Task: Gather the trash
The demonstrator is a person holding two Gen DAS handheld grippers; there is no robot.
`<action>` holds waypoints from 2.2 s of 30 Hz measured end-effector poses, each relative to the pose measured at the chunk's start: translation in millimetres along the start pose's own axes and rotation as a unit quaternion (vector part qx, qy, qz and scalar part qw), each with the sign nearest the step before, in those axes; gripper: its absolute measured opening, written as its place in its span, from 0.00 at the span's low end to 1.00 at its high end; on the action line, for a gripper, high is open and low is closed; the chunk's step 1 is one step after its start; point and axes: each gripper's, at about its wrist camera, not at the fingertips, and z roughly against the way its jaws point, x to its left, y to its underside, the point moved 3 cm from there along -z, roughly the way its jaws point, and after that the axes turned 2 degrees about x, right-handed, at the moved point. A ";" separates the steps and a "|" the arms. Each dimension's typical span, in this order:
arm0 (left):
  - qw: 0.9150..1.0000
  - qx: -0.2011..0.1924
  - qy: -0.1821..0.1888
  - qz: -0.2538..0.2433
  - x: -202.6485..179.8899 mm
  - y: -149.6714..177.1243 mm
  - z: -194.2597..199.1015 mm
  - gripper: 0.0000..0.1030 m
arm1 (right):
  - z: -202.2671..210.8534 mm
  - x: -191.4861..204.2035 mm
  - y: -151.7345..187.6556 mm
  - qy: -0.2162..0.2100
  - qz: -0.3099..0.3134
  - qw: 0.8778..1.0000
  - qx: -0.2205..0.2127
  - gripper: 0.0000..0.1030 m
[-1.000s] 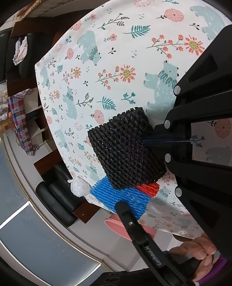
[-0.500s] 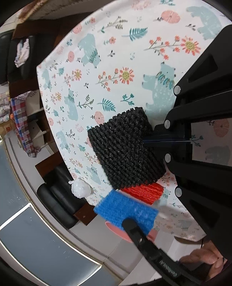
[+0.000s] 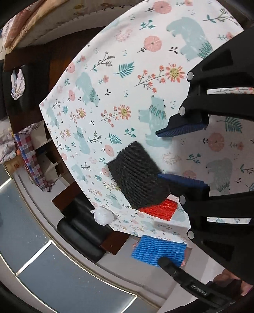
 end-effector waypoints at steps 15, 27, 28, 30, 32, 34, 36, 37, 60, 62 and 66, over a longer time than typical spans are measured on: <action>1.000 -0.024 -0.008 -0.007 27.4 9.9 21.1 0.06 | -30.7 14.8 -10.9 -0.005 -0.050 0.999 0.014 0.38; 1.000 -0.003 -0.013 0.004 44.2 7.7 -3.7 0.06 | -55.0 26.9 -30.1 0.075 0.006 0.997 -0.020 0.39; 1.000 -0.001 -0.013 0.006 46.6 8.1 -6.3 0.06 | -56.4 28.7 -30.3 0.082 0.018 0.996 -0.024 0.39; 1.000 0.002 -0.014 0.009 50.1 8.4 -9.8 0.06 | -58.8 32.4 -31.5 0.089 0.029 0.995 -0.021 0.34; 1.000 0.005 -0.014 0.014 54.0 8.4 -12.4 0.06 | -61.4 33.5 -32.4 0.082 0.034 0.996 -0.013 0.18; 1.000 0.004 -0.013 0.018 57.5 7.6 -13.3 0.06 | -60.3 34.2 -32.3 0.077 0.034 0.996 -0.014 0.10; 1.000 0.004 -0.012 0.022 59.7 6.9 -13.5 0.06 | -56.3 36.6 -33.6 0.066 0.037 0.997 -0.014 0.09; 1.000 0.005 -0.011 0.023 60.8 6.4 -14.2 0.06 | -52.7 38.4 -34.3 0.062 0.039 0.997 -0.018 0.09; 0.991 -0.056 -0.078 0.093 145.1 -19.8 22.5 0.06 | -30.9 201.0 -43.3 -0.038 0.226 0.971 -0.063 0.09; 0.989 -0.063 -0.092 0.101 159.6 -21.6 29.4 0.06 | -40.5 225.9 -38.7 -0.046 0.252 0.965 -0.057 0.09; 0.984 -0.067 -0.114 0.117 184.9 -20.5 39.3 0.06 | -59.0 264.6 -26.3 -0.052 0.292 0.954 -0.045 0.09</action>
